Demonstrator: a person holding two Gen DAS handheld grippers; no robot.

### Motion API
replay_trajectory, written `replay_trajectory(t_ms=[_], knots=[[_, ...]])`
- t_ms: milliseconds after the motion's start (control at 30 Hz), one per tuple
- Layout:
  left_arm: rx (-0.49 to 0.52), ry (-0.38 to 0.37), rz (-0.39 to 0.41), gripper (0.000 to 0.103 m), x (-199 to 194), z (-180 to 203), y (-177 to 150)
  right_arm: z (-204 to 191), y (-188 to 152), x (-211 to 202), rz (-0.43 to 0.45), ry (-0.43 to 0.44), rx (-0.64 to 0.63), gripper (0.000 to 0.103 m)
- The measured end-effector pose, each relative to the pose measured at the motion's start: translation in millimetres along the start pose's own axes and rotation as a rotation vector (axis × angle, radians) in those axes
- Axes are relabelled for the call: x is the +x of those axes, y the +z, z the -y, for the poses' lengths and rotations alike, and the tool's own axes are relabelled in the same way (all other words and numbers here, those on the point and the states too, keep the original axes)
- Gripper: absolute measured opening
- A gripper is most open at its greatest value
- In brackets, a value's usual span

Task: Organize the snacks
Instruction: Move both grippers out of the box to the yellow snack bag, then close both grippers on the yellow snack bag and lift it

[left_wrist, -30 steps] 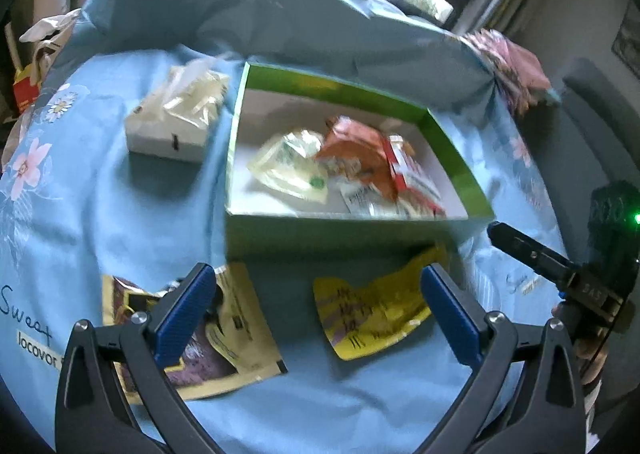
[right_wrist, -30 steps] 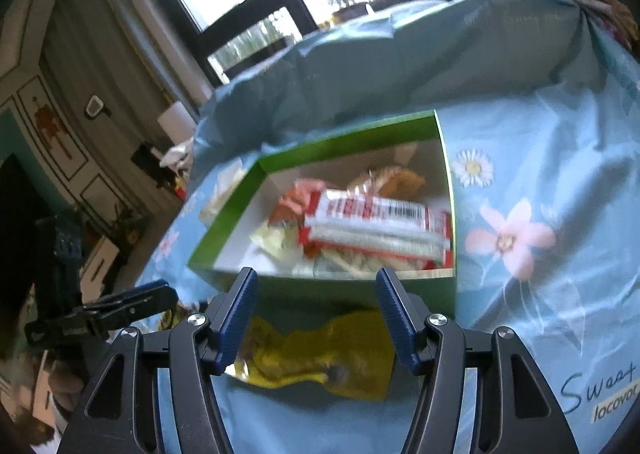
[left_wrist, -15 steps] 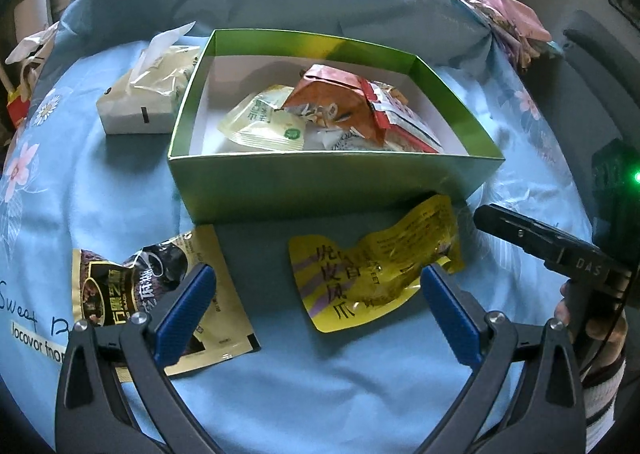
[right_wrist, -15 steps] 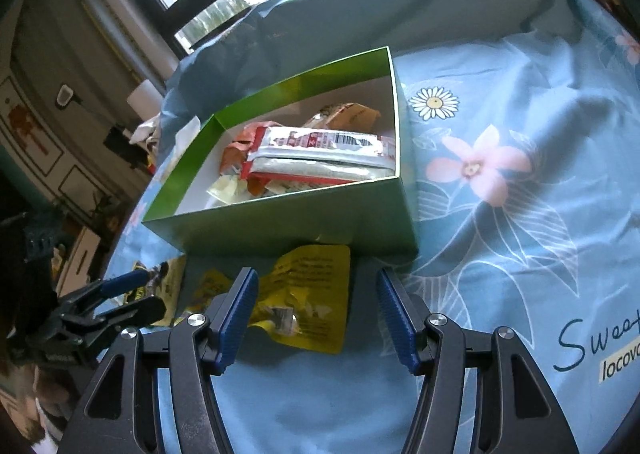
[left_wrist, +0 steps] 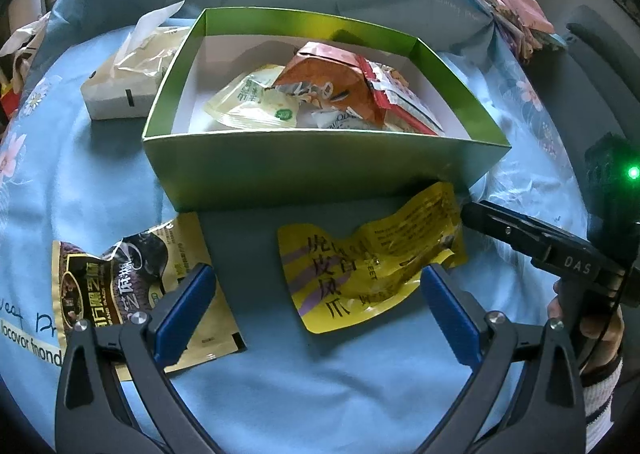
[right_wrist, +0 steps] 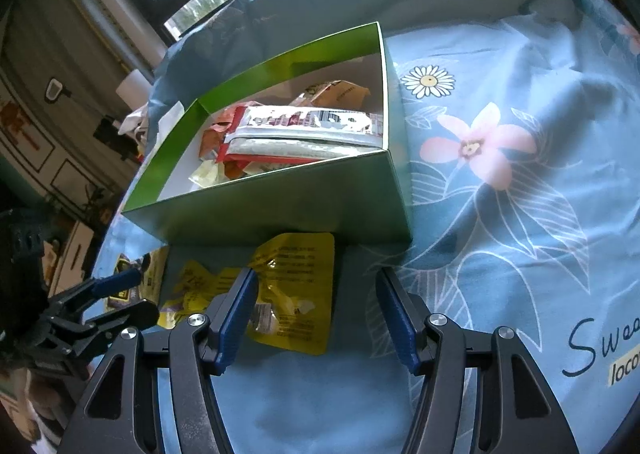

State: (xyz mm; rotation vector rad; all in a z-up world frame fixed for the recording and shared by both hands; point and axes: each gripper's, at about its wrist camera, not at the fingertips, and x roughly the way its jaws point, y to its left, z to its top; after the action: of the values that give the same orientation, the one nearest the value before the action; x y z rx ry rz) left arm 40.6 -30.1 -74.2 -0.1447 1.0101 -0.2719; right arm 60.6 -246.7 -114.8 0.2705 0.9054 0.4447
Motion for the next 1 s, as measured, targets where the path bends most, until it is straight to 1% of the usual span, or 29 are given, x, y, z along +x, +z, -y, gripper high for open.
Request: replay_trajectory(t_ms=[200,367,467,500,567,700,867,1000], knots=[[-0.008,-0.009,-0.018,0.102,3.9,-0.5,-0.2,0.2,0.1,0.2,-0.002,0.004,0.001,0.062],[-0.046,-0.052,-0.038,0.102,5.7,-7.4,-0.7,0.6,0.0,0.0,0.0,0.005,0.005,0.062],[-0.084,-0.096,-0.049,0.102,6.5,-12.1,-0.6,1.7,0.5,-0.8,0.005,0.005,0.012,0.062],[-0.112,-0.13,-0.06,0.102,7.7,-16.2,-0.5,2.5,0.6,-1.2,0.007,0.007,0.016,0.062],[-0.148,-0.172,-0.075,0.102,8.9,-22.0,-0.8,4.4,0.7,-1.3,0.007,0.007,0.026,0.062],[-0.204,-0.23,-0.096,0.102,11.7,-28.8,-0.2,7.4,1.1,0.8,0.0,0.007,0.037,0.062],[-0.248,-0.265,-0.097,0.102,10.1,-32.3,2.2,9.5,2.5,4.4,-0.009,0.009,0.047,0.062],[-0.269,-0.307,-0.103,0.102,11.8,-32.7,4.8,11.5,2.8,7.0,-0.013,0.017,0.058,0.062]])
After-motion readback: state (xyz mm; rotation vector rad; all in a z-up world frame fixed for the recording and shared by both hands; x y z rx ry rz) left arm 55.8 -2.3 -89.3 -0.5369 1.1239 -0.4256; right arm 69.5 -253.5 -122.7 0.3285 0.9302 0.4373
